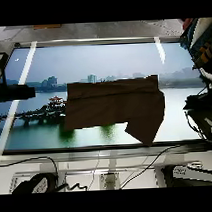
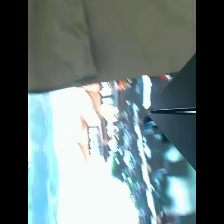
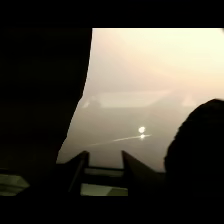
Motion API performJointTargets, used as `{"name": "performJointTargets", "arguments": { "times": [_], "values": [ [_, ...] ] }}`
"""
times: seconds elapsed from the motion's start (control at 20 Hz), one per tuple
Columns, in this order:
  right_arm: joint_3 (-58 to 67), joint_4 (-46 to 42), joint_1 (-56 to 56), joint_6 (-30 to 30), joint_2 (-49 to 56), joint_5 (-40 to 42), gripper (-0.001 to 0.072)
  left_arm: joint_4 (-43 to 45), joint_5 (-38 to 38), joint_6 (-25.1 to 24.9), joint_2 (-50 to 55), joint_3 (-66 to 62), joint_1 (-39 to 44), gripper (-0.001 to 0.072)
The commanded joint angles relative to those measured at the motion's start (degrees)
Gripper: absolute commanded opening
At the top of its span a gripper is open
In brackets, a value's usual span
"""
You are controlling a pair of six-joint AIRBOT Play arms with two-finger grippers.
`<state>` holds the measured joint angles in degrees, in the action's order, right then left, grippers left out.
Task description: Fold the clothes and pants, and hang the long-sleeved shirts on hangers.
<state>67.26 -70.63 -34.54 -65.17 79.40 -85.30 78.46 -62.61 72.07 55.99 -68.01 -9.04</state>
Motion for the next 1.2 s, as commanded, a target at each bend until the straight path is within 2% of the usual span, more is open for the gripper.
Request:
{"name": "performJointTargets", "arguments": {
  "times": [0.0, 0.2, 0.4, 0.7, 1.05, 1.1, 1.15],
  "values": [
    [-16.76, 7.69, -2.19, 1.86, -2.93, 2.8, 0.0418, 2.49, -2.19, 0.2, -6.29, 2.8, -0.11, 0.0017],
    [-28.09, 15.87, -2.19, 8.2, -2.93, 10.99, 0.0419, 0.94, -2.16, 2.38, -7.04, 5.07, -0.07, 0.0017],
    [-33.7, 19.52, -2.19, 9.42, -2.91, 17.7, 0.0419, 0.57, -2.12, 2.54, -7.04, 7.06, -0.04, 0.0017],
    [-35.5, 21.22, -2.08, 10.78, -2.86, 20.57, 0.0408, 0.39, -1.92, 2.51, -6.23, 11.61, -0.07, 0.0029],
    [-37.9, 23.02, -2.08, 13.44, 1.95, 18.56, 0.0369, -2.6, -0.66, 2.54, 1.66, 15.39, -0.07, 0.0038],
    [-38.42, 23.26, -2.08, 13.75, 2.21, 18.67, 0.0368, -3.91, -0.63, 2.54, 2.93, 15.39, -0.07, 0.0191],
    [-38.8, 23.71, -2.08, 13.88, 2.32, 18.62, 0.0368, -5.62, -0.63, 2.56, 4.35, 15.39, -0.07, 0.0421]
  ]
}}
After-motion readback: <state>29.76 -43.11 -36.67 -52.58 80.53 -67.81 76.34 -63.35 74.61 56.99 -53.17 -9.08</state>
